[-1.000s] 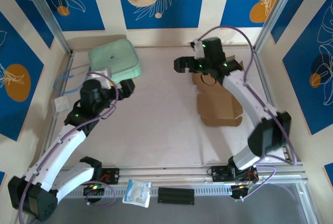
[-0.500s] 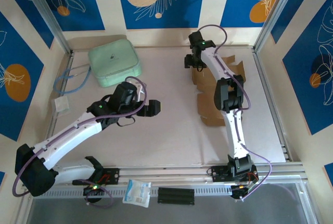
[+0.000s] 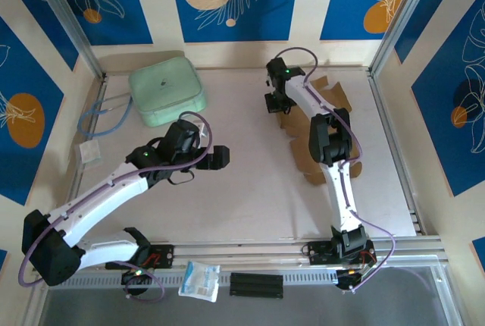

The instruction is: Fold the paper box

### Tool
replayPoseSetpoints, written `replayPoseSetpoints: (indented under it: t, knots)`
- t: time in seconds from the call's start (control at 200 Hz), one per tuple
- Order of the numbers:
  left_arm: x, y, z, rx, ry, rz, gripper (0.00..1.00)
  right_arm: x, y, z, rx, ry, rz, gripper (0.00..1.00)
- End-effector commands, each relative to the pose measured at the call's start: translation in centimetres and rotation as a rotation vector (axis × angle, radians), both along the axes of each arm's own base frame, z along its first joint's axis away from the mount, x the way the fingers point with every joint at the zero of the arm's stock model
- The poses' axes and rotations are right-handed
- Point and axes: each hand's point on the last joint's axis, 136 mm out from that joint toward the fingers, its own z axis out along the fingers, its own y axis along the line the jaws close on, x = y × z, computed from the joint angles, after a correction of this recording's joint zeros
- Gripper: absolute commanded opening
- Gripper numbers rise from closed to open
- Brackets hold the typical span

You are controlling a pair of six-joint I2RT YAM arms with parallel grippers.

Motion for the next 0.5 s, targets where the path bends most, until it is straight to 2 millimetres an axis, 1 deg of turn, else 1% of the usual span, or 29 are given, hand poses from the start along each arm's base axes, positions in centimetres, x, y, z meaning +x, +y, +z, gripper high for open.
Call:
replayPoseSetpoints:
  t: [0.0,0.035,0.085,0.115,0.15,0.17,0.22,0.295,0.335,0.375,0.435,0.495]
  knots:
    - [1.1,2.3,0.2,0.02,0.015,0.114,0.99,-3.4,6.5,5.4,0.093,-0.134,0.213,0.0]
    - [1.3,2.7,0.0,0.014,0.024,0.137,0.99,-4.7,7.5,5.8,0.102,-0.145,0.233,0.0]
    - [1.6,3.4,-0.5,-0.008,0.047,0.174,0.99,-6.7,8.8,5.7,0.113,-0.144,0.256,0.0]
    - [1.7,3.7,-0.7,-0.026,0.061,0.196,1.0,-8.1,9.5,5.2,0.112,-0.137,0.265,0.0]
    - [1.9,4.1,-1.0,-0.045,0.08,0.219,1.0,-9.4,10.2,5.0,0.118,-0.138,0.268,0.0]
    - [2.0,4.3,-1.1,-0.057,0.088,0.233,1.0,-10.3,10.6,4.4,0.121,-0.127,0.271,0.0]
    - [2.2,4.7,-1.5,-0.089,0.107,0.262,1.0,-12.2,12.0,3.8,0.149,-0.109,0.288,0.0]
    - [2.6,5.2,-2.2,-0.133,0.138,0.31,0.99,-14.5,13.7,3.0,0.193,-0.079,0.299,0.0]
    - [2.7,5.4,-2.6,-0.146,0.152,0.324,0.98,-15.6,14.9,3.0,0.242,-0.053,0.31,0.0]
    - [2.8,5.5,-2.8,-0.152,0.158,0.334,0.98,-16.7,16.1,3.4,0.3,-0.026,0.318,0.0]
    - [2.9,5.6,-3.2,-0.152,0.17,0.355,0.97,-18.2,17.8,4.5,0.402,0.022,0.341,0.08]
    - [3.0,5.5,-3.6,-0.161,0.182,0.364,0.95,-19.3,18.8,5.7,0.475,0.052,0.369,0.24]
